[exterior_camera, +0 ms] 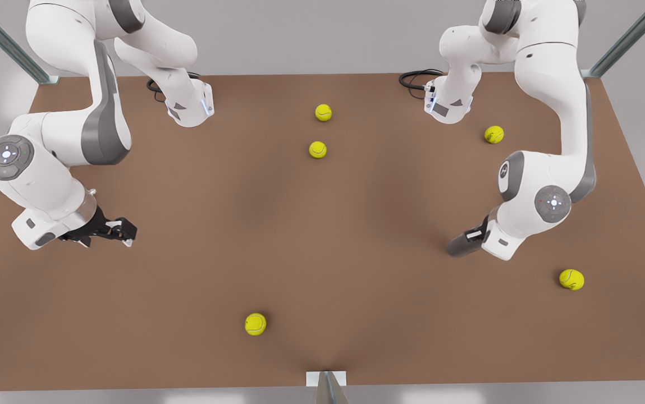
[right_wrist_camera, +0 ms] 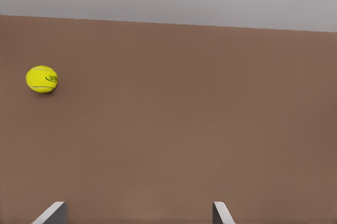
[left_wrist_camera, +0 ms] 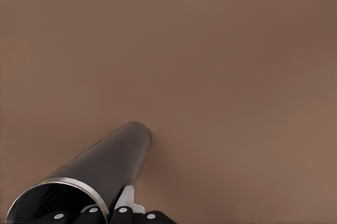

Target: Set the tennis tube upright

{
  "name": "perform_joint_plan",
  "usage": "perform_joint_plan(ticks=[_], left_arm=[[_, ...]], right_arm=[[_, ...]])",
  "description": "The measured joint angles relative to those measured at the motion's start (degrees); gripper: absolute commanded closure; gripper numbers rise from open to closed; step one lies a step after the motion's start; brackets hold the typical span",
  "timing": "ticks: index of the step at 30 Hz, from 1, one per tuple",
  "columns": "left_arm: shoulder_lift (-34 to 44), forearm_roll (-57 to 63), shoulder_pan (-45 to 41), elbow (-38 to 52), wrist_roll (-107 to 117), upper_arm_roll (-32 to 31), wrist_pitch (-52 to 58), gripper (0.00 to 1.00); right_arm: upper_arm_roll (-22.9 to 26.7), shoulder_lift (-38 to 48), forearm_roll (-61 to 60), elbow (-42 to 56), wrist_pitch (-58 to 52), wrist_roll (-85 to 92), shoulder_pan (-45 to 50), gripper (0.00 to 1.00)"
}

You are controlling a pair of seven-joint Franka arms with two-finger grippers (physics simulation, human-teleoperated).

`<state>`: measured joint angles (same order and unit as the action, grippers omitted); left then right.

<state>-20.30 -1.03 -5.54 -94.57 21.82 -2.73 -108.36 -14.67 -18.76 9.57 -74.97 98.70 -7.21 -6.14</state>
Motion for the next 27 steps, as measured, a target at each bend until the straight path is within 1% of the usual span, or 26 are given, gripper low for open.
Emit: perform_joint_plan(ticks=[6, 7, 8, 9, 27], left_arm=[[-0.85, 0.42, 0.01, 0.0, -0.09, 0.0, 0.0, 0.79], [-0.97, 0.42, 0.01, 0.0, -0.18, 0.0, -0.01, 0.63], [-0.97, 0.27, 0.01, 0.0, -0.2, 0.0, -0.01, 0.23], [-1.05, 0.12, 0.01, 0.0, -0.2, 0.0, -0.01, 0.0], [-0.62, -0.21, 0.01, 1.05, 0.59, -0.26, 1.62, 0.0]], right_arm=[[0.0, 0.03, 0.01, 0.09, 0.0, 0.0, -0.05, 0.0], [0.0, 0.04, -0.04, 0.09, 0.0, 0.0, -0.06, 0.0], [0.0, 0.0, 0.0, 0.09, 0.0, -0.04, 0.0, 0.0], [-0.01, 0.04, 0.0, 0.09, 0.0, 0.0, -0.1, 0.0], [0.09, -0.14, 1.07, 0.01, 0.0, 0.0, 0.39, 0.0]])
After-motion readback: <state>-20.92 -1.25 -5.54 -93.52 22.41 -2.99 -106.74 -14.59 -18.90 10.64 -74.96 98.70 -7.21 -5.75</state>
